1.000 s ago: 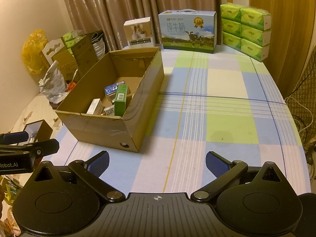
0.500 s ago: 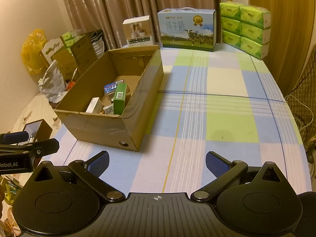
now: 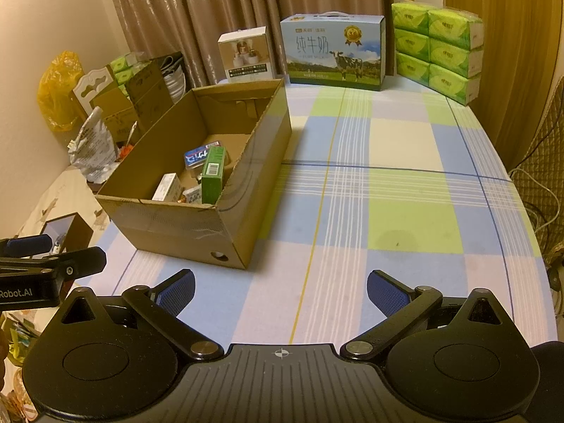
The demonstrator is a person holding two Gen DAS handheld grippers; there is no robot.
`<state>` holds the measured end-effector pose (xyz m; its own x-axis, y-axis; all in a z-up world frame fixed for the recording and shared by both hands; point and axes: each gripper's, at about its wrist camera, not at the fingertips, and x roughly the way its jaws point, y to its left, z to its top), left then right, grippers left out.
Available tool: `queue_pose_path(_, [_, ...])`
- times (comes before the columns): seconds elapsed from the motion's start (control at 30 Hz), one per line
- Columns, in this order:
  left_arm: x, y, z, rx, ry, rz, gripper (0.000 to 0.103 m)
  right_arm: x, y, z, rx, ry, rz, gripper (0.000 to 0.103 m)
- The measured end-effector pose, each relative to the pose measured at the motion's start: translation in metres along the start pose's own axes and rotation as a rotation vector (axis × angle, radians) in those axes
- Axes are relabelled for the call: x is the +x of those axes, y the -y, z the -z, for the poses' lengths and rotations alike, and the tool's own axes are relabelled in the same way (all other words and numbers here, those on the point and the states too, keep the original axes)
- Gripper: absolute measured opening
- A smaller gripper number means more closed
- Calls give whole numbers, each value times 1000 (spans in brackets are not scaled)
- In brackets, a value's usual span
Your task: Organize objects
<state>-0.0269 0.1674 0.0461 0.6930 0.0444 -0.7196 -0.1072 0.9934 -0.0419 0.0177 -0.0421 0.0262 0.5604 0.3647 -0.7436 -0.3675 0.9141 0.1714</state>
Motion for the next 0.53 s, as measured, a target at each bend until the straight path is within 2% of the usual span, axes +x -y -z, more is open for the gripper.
queue_pose_path(0.53, [4,-4,0,-16,13,8,102,6,-2,5,7,-11,1,101])
